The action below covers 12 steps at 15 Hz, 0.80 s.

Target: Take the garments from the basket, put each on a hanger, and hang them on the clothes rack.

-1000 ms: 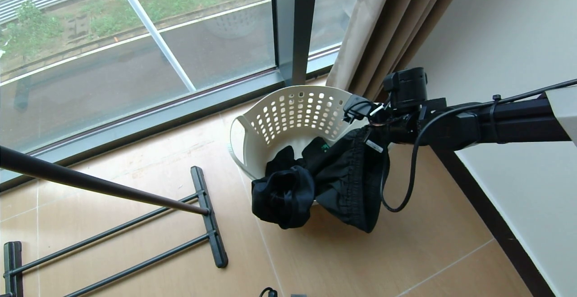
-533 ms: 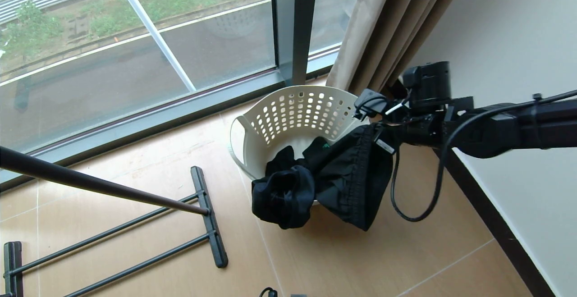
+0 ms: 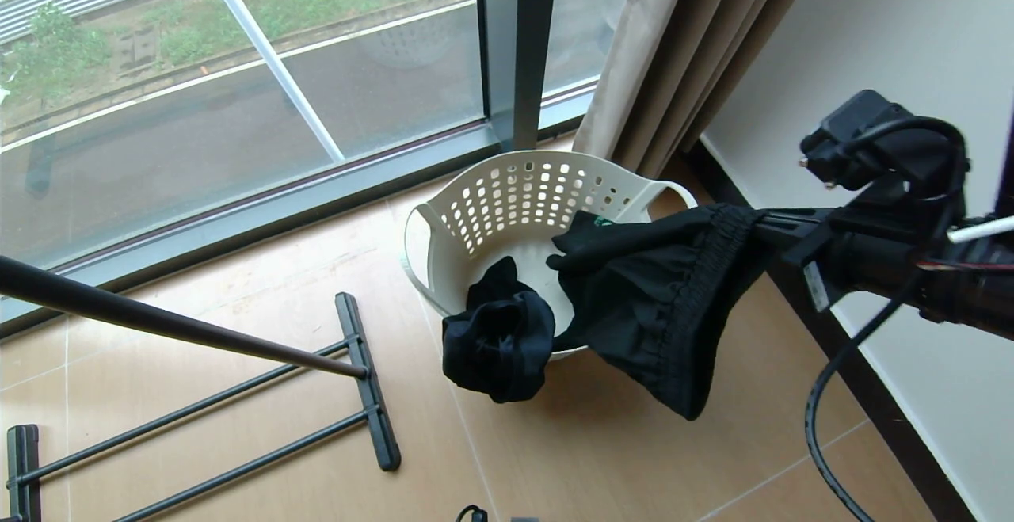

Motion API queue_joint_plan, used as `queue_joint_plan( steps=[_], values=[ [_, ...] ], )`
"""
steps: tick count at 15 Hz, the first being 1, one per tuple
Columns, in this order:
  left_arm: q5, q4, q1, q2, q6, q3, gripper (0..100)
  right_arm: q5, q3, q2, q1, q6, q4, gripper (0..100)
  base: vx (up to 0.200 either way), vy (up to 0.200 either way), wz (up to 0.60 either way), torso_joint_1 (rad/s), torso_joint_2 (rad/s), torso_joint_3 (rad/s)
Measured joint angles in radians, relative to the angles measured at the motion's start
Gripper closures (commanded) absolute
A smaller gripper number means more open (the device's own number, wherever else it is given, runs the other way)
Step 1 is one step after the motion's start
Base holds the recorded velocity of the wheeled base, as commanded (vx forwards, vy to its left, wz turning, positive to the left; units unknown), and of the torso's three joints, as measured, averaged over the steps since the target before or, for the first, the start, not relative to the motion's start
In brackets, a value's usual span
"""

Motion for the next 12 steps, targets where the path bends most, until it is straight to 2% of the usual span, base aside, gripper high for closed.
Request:
queue_joint_plan(
  steps=[2, 5, 12],
  values=[
    [-0.005, 0.0, 0.0, 0.0, -0.006, 0.0, 0, 0.004, 0.083, -0.087, 0.031, 0.054, -0.004, 100, 0.0, 0.0, 0.0, 0.0, 0.0, 0.0],
    [-0.007, 0.0, -0.003, 0.0, -0.008, 0.0, 0, 0.013, 0.17, -0.134, 0.04, 0.07, -0.036, 100, 0.0, 0.0, 0.0, 0.001, 0.0, 0.025],
    [-0.007, 0.001, -0.003, 0.0, -0.013, -0.002, 0, 0.009, 0.214, -0.151, 0.042, 0.069, -0.055, 100, 0.0, 0.0, 0.0, 0.006, -0.01, 0.174]
  ],
)
